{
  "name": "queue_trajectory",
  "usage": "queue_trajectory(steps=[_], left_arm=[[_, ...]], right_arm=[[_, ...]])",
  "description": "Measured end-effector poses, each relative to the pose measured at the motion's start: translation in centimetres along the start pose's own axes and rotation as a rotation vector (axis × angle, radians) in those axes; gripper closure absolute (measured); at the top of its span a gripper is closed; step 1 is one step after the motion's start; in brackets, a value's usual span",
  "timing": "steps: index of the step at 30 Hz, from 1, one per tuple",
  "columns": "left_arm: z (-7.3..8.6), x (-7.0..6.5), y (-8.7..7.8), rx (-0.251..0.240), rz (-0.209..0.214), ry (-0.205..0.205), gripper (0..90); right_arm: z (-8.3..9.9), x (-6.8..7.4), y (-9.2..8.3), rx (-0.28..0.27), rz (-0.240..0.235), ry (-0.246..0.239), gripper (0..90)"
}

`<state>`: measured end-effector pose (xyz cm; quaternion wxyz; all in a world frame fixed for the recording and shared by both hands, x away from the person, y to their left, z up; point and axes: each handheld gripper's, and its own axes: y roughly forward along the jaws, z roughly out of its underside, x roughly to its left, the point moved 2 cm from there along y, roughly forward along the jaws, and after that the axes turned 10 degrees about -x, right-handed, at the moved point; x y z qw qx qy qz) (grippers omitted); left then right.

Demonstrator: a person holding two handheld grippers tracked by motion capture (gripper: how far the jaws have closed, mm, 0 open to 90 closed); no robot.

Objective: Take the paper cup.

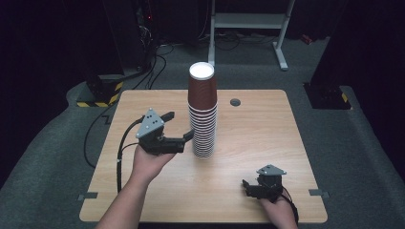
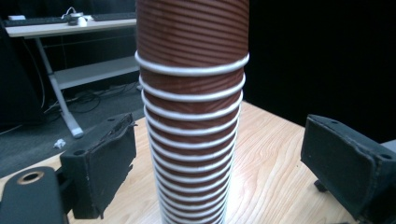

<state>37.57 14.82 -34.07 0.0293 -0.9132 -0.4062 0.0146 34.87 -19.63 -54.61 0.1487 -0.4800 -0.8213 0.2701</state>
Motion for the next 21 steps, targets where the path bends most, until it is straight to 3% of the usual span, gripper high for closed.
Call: queue_trajectory(steps=[12, 21], left_arm=[[-2.0, 0.4, 0.8, -0.047, 0.006, -0.013, 11.2], [-2.9, 0.6, 2.0, -0.048, 0.025, -0.023, 11.2]], right_arm=[[0.0, 0.0, 0.0, 0.0, 0.0, 0.001, 9.7], [0.0, 0.0, 0.0, 0.0, -0.002, -0.001, 9.7]])
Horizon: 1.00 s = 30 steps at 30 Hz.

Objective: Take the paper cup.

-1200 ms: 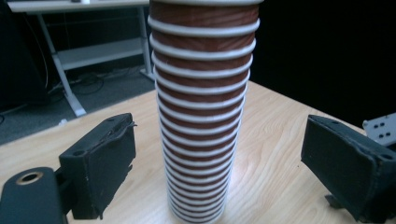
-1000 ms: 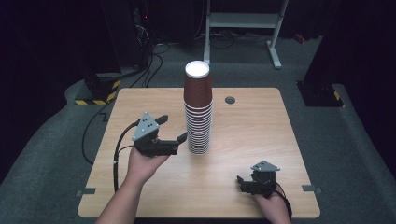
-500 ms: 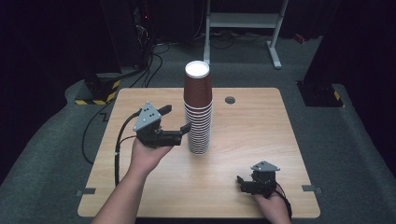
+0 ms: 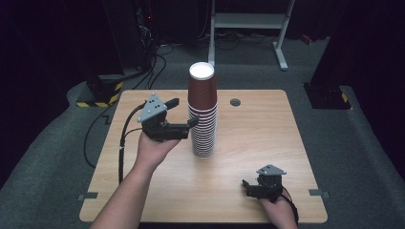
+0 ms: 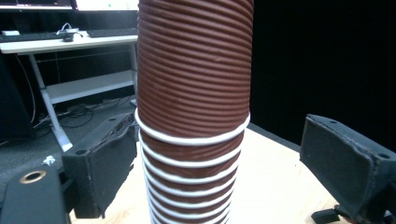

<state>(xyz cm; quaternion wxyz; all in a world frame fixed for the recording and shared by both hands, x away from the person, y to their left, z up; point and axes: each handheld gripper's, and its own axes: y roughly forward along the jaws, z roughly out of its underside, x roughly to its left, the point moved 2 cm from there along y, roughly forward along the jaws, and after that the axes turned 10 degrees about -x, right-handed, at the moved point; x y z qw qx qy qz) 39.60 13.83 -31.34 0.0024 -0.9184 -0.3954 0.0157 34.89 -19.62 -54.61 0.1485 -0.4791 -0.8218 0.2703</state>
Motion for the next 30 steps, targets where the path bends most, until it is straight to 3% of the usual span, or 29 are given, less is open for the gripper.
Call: queue_trajectory(steps=[30], left_arm=[[-3.7, 0.9, 3.7, -0.043, 0.006, 0.022, 10.5]], right_arm=[[0.0, 0.0, 0.0, 0.0, 0.0, 0.0, 9.8]])
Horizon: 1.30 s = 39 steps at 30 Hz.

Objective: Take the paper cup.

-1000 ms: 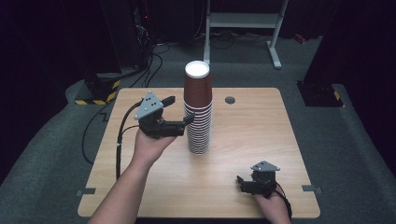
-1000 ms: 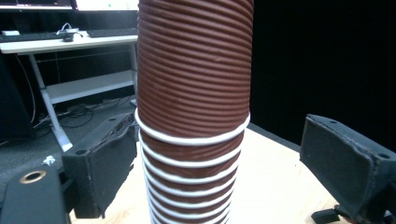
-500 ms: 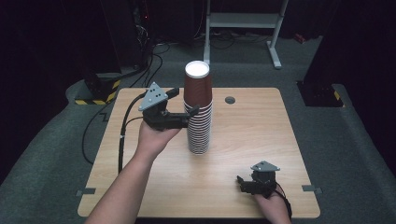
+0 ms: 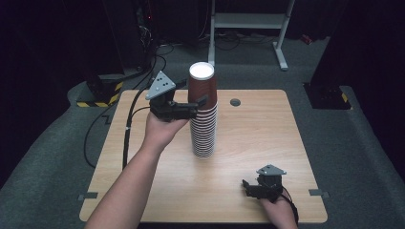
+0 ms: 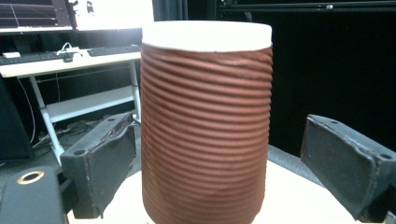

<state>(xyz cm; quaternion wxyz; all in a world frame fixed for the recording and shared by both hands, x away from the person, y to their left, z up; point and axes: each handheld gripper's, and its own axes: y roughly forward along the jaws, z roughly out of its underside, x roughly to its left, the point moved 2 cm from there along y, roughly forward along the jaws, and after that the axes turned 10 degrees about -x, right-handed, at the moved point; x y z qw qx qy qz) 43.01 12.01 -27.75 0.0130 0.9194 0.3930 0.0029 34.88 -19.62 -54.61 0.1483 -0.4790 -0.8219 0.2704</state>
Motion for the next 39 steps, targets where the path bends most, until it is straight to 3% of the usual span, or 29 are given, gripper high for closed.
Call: queue_trajectory(steps=[18, 32, 39], left_arm=[[-1.7, 0.2, 3.0, -0.007, 0.017, 0.003, 10.3], [-1.4, 0.7, 3.4, -0.008, 0.024, -0.027, 14.8], [-1.3, 0.5, 3.3, -0.018, 0.002, -0.009, 20.4]], right_arm=[[0.0, 0.1, -0.1, 0.001, -0.002, 0.004, 9.8], [0.0, 0.1, -0.1, 0.001, -0.002, 0.003, 9.8], [0.0, 0.1, -0.1, 0.001, -0.003, 0.003, 9.8]])
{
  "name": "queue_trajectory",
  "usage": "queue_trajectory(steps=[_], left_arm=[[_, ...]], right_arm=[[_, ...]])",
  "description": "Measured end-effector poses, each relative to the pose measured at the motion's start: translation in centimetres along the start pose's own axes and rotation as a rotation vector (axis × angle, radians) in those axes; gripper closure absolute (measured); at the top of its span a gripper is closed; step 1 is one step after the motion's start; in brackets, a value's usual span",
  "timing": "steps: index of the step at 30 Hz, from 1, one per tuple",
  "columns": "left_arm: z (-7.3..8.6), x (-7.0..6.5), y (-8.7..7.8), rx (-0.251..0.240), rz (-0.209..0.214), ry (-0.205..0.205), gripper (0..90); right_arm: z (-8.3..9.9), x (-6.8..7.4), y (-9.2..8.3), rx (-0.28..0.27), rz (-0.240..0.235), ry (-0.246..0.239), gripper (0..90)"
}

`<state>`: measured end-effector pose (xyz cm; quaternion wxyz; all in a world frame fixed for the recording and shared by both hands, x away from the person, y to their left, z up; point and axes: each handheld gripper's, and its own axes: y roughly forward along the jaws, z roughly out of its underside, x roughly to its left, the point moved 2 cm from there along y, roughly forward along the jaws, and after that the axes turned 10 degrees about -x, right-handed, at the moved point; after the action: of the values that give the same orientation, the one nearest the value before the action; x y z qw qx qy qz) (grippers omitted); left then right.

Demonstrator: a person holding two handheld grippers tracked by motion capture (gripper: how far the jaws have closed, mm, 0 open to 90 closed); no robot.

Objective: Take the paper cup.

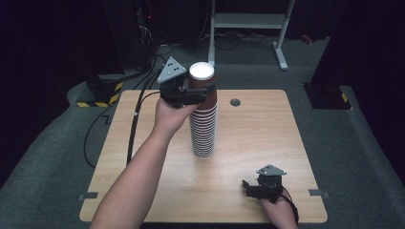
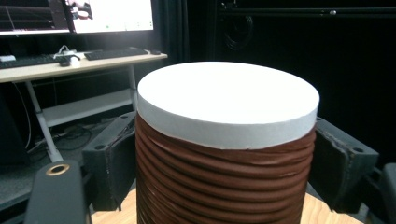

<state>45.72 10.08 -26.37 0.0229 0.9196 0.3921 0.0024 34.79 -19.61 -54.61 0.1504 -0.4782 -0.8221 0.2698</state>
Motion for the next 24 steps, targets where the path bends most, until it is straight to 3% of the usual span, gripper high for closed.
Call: queue_trajectory(steps=[15, 24], left_arm=[[-0.6, -0.1, -0.2, -0.035, -0.007, 0.011, 20.9], [-1.9, -0.1, -0.5, -0.088, -0.019, 0.017, 21.0]], right_arm=[[0.0, 0.0, 0.0, -0.001, 0.0, -0.001, 9.8], [0.0, 0.0, 0.0, -0.001, 0.0, -0.001, 9.8]])
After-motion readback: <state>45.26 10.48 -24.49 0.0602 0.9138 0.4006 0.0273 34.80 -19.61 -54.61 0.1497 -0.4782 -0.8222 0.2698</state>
